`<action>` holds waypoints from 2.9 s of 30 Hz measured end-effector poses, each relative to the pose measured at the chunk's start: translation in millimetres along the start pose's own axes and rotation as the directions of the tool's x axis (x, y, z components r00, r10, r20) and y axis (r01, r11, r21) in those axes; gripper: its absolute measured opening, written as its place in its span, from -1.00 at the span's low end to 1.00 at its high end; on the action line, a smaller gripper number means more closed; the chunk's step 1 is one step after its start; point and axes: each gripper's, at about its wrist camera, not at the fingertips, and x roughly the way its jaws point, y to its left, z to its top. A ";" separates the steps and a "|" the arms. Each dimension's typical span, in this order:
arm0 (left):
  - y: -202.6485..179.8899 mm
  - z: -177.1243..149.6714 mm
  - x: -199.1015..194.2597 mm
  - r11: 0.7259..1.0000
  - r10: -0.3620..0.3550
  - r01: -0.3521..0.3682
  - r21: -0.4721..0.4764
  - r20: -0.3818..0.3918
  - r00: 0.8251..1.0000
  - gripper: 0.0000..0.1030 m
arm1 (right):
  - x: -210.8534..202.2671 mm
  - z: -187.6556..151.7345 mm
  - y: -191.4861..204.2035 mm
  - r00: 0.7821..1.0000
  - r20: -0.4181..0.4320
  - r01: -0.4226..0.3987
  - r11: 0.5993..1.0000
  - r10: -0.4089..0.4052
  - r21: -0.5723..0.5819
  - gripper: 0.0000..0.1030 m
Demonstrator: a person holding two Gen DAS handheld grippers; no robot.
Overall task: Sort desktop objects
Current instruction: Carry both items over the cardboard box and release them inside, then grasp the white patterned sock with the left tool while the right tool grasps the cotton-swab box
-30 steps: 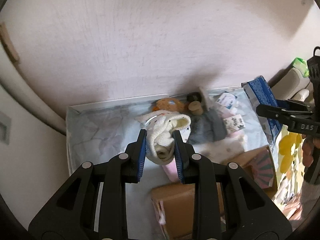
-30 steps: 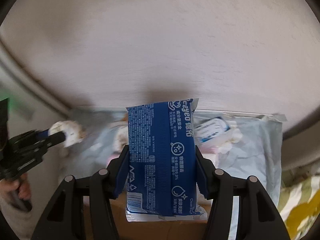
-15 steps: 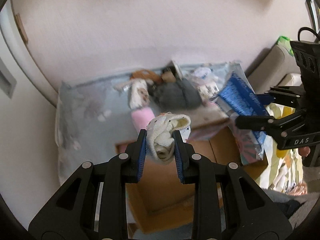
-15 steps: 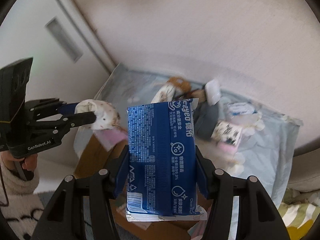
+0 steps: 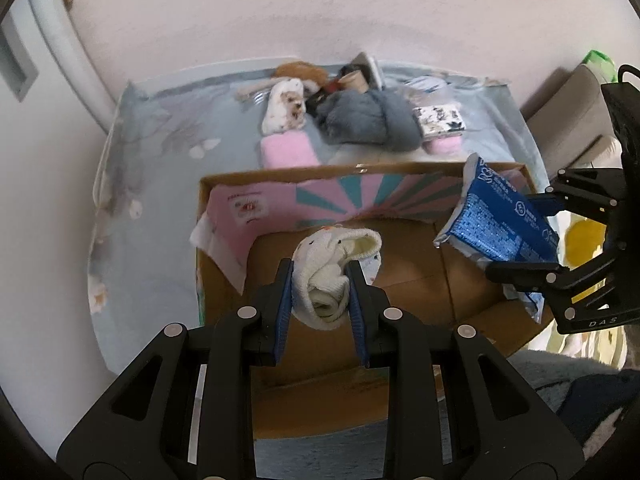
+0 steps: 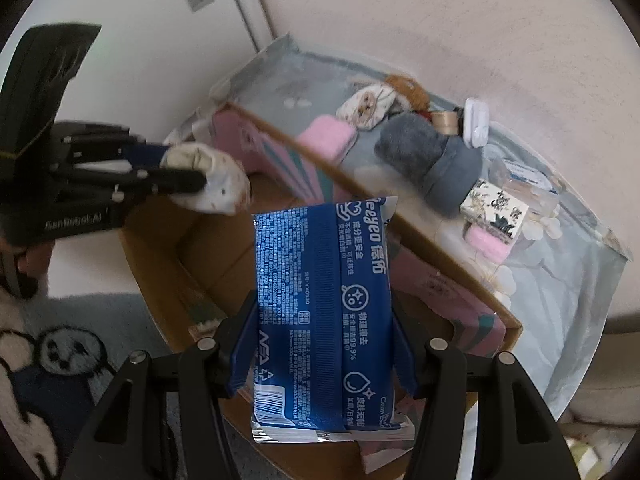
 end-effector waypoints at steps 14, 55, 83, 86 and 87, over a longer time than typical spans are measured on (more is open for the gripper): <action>-4.8 -10.4 6.2 0.999 -0.017 0.015 -0.044 -0.027 0.999 -0.54 | 9.3 -4.8 -0.9 1.000 -0.018 -0.015 1.000 0.014 -0.014 0.05; 10.2 13.1 -30.1 1.000 0.001 -0.003 0.020 0.098 0.995 0.99 | -23.6 -2.2 -20.2 0.996 0.059 0.058 0.988 -0.067 0.141 0.79; 54.2 125.0 1.5 0.990 -0.055 0.042 0.135 0.089 0.995 0.98 | -27.2 31.9 -107.0 0.975 0.001 0.196 0.858 -0.224 0.475 0.79; 55.5 144.5 25.2 0.985 -0.083 0.076 0.155 0.043 0.996 0.97 | -16.4 43.7 -121.1 0.973 -0.025 0.211 0.853 -0.228 0.477 0.79; 56.1 151.1 35.3 0.984 -0.091 0.086 0.158 0.025 0.995 0.97 | -10.9 47.8 -131.5 0.975 -0.038 0.206 0.837 -0.217 0.506 0.79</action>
